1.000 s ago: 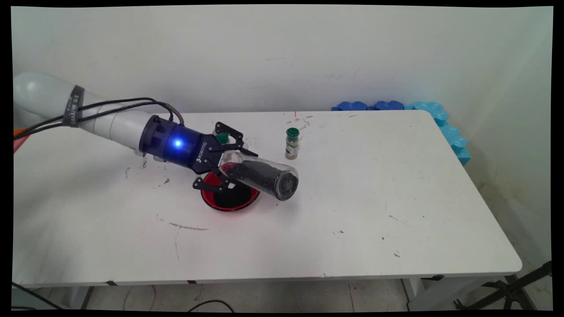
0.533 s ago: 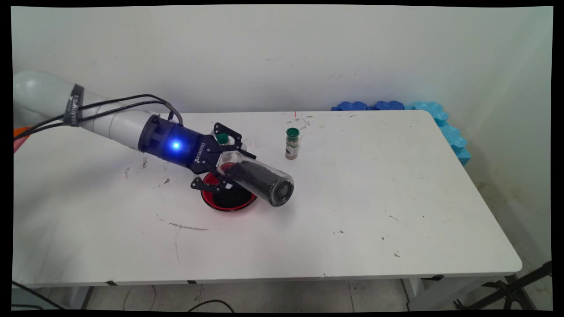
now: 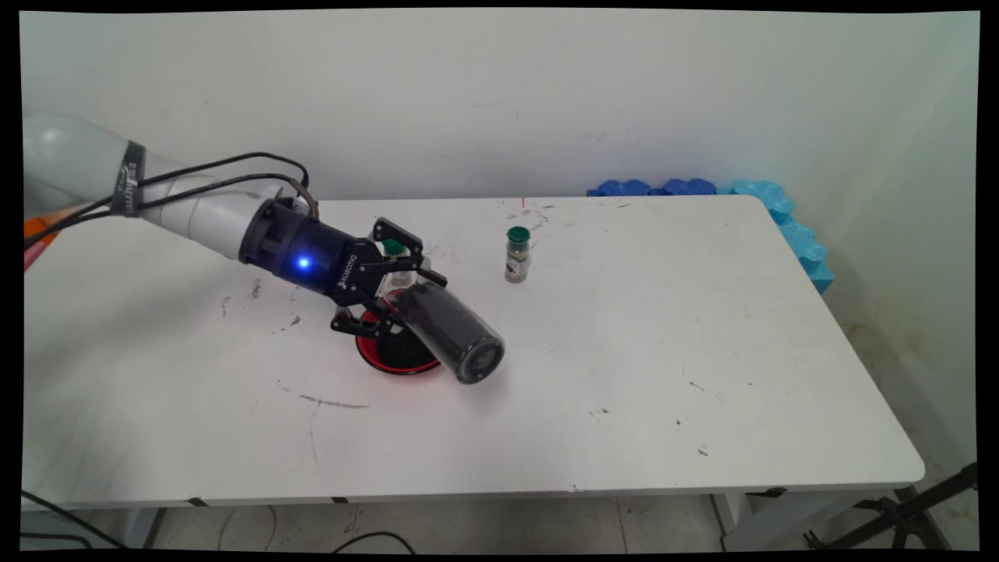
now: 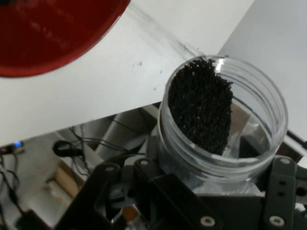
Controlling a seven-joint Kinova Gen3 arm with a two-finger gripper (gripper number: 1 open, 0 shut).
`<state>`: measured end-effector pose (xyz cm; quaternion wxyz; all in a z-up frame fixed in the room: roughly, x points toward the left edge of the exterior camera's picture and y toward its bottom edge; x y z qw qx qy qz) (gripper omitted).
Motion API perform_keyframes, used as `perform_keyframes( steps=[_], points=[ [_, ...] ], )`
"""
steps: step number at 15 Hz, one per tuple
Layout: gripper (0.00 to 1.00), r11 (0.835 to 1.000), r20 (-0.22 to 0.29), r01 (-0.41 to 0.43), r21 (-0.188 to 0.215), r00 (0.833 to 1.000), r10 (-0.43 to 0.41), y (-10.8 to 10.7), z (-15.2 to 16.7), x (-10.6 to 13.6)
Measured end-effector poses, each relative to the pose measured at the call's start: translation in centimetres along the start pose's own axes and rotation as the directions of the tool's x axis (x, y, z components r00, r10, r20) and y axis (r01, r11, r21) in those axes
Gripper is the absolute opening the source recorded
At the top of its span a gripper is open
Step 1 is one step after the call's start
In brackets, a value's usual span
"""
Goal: Pour the black seasoning powder in the red bowl
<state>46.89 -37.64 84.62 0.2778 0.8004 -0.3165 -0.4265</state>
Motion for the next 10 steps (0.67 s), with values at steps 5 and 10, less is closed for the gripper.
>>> perform_keyframes(
  steps=[5, 10],
  points=[
    [0.0, 0.975, -0.009, -0.221, 0.028, 0.975, 0.222, 0.6, -0.9, -0.1],
    [0.0, 0.892, -0.014, -0.451, 0.042, 0.892, 0.452, 1.5, -1.7, -0.5]
  ],
)
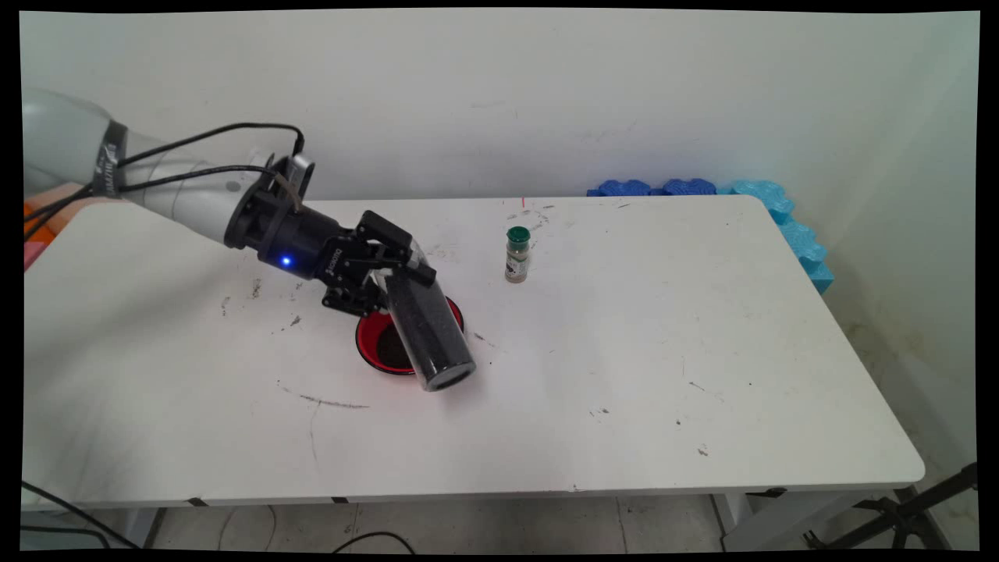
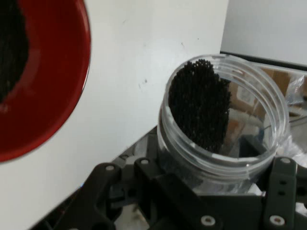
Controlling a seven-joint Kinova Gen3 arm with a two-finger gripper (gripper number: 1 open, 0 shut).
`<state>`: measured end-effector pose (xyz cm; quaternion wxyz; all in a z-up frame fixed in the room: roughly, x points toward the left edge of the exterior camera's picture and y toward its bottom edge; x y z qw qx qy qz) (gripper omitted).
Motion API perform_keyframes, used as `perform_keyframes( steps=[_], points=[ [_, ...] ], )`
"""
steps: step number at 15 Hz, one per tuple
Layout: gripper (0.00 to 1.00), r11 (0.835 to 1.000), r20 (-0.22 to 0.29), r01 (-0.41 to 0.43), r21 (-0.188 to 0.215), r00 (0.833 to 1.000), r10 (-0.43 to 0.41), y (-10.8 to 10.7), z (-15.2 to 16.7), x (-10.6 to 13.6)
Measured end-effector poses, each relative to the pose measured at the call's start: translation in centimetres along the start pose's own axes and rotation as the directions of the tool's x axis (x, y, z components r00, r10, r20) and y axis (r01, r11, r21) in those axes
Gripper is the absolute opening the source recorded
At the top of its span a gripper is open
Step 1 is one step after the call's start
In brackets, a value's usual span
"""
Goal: Pour the black seasoning powder in the red bowl
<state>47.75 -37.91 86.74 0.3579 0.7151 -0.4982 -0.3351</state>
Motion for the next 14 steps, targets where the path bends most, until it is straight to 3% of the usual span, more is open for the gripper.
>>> perform_keyframes(
  steps=[2, 5, 9, 12, 14],
  points=[
    [0.0, 0.995, -0.008, -0.103, 0.002, 0.995, 0.103, 0.6, -0.3, 0.0],
    [0.0, 0.971, -0.023, -0.241, 0.001, 0.97, 0.241, 1.8, -0.8, 0.1],
    [0.0, 0.915, -0.043, -0.404, -0.003, 0.914, 0.404, 3.5, -1.3, 0.1],
    [0.0, 0.856, -0.055, -0.516, -0.002, 0.855, 0.515, 4.7, -1.5, -0.1],
    [0.0, 0.793, -0.061, -0.609, 0.001, 0.791, 0.608, 5.7, -1.6, -0.3]
  ],
)
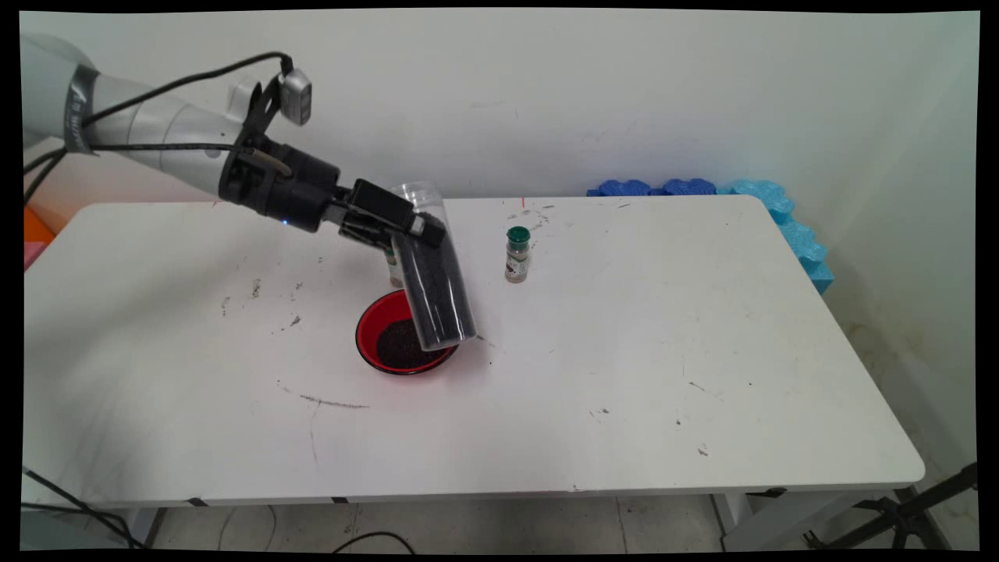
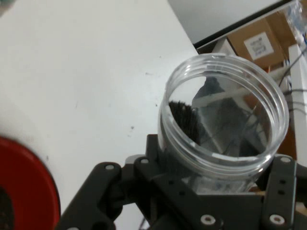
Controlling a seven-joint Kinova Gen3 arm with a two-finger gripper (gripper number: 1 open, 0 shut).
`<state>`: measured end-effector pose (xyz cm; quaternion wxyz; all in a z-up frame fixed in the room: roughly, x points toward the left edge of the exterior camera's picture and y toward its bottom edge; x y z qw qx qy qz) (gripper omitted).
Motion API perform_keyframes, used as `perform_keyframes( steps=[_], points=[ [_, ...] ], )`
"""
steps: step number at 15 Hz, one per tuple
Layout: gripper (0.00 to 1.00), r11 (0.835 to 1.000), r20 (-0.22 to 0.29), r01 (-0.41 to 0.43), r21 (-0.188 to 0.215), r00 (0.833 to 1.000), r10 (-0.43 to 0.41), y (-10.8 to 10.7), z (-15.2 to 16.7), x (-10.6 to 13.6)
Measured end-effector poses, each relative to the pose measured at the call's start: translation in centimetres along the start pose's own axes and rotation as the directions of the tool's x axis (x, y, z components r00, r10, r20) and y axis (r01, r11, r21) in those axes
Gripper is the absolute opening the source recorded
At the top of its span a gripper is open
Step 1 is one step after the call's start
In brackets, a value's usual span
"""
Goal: Pour the black seasoning powder in the red bowl
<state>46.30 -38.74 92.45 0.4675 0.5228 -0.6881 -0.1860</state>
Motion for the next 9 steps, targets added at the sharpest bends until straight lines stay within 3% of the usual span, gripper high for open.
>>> perform_keyframes(
  steps=[2, 4, 7, 9],
  points=[
    [0.0, 0.995, -0.008, -0.104, -0.004, 0.995, 0.104, 1.1, 0.0, 0.4],
    [0.0, 0.979, -0.019, -0.204, -0.006, 0.979, 0.204, 2.1, 0.2, 0.8],
    [0.0, 0.938, -0.043, -0.347, 0.015, 0.937, 0.347, 3.4, 0.5, 1.2],
    [0.0, 0.893, -0.045, -0.449, 0.031, 0.892, 0.45, 4.1, 0.7, 1.3]
  ],
)
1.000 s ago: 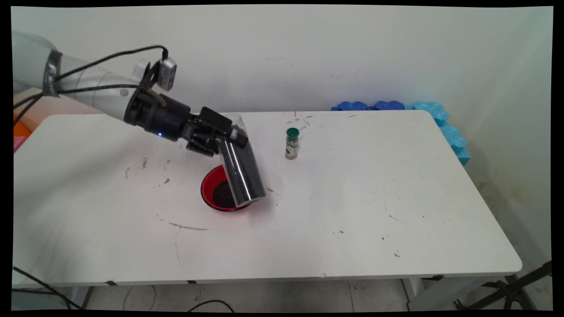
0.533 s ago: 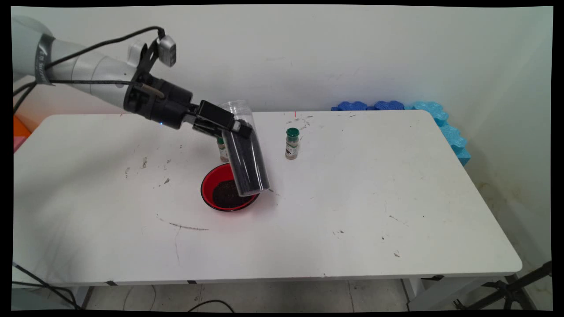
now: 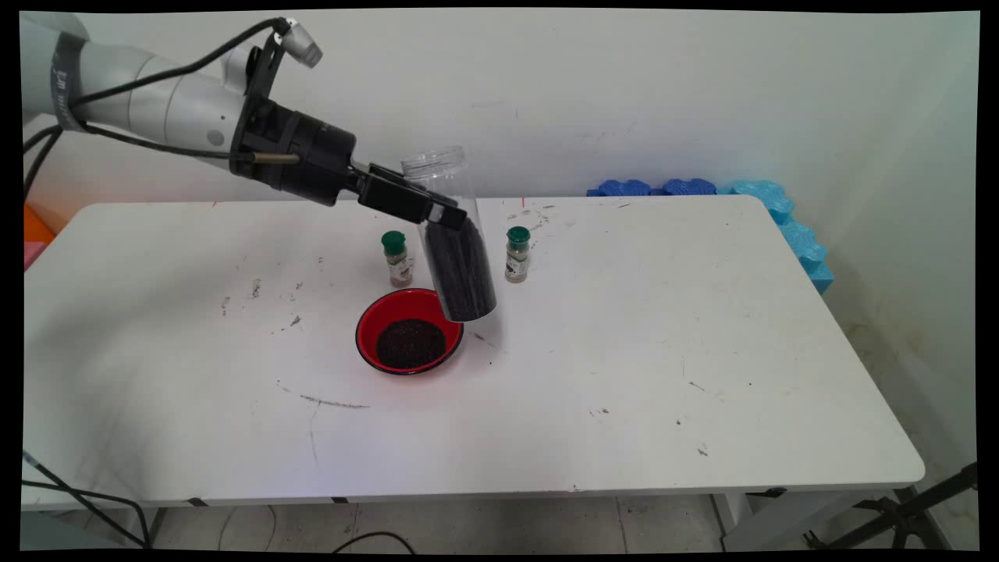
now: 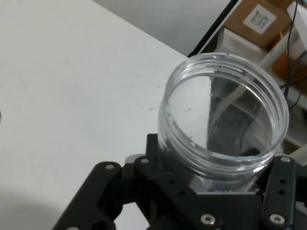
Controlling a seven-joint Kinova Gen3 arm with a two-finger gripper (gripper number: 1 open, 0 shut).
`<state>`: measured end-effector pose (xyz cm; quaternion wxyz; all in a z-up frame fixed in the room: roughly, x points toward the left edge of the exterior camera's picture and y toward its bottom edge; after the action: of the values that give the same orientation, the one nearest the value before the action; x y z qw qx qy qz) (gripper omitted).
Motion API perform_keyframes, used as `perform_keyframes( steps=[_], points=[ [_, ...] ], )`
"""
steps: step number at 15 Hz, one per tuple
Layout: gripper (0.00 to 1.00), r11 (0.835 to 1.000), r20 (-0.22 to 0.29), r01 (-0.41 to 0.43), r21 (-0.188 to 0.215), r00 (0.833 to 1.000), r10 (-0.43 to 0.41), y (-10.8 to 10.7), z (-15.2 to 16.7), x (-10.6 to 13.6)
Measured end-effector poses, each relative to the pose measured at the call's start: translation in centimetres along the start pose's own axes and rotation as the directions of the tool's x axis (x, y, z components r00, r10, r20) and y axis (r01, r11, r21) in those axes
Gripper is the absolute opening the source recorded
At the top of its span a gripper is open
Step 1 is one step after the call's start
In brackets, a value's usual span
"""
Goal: Pour the black seasoning powder in the red bowl, then place the picked object on the table
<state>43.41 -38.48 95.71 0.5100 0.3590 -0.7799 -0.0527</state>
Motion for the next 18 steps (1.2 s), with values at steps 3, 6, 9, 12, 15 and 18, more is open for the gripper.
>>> perform_keyframes(
  steps=[3, 6, 9, 12, 15, 18],
  points=[
    [0.0, 0.988, 0.003, -0.152, 0.009, 0.988, 0.152, 0.8, 0.6, 0.3],
    [0.0, 0.969, 0.012, -0.247, 0.018, 0.969, 0.247, 1.3, 1.4, 0.4],
    [0.0, 0.951, 0.028, -0.308, 0.026, 0.951, 0.307, 1.7, 2.0, 0.3],
    [0.0, 0.938, 0.041, -0.345, 0.033, 0.938, 0.344, 1.8, 2.7, 0.1],
    [0.0, 0.935, 0.048, -0.353, 0.041, 0.935, 0.351, 1.9, 3.7, -0.5],
    [0.0, 0.937, 0.052, -0.346, 0.05, 0.938, 0.344, 1.7, 5.4, -1.7]
  ],
)
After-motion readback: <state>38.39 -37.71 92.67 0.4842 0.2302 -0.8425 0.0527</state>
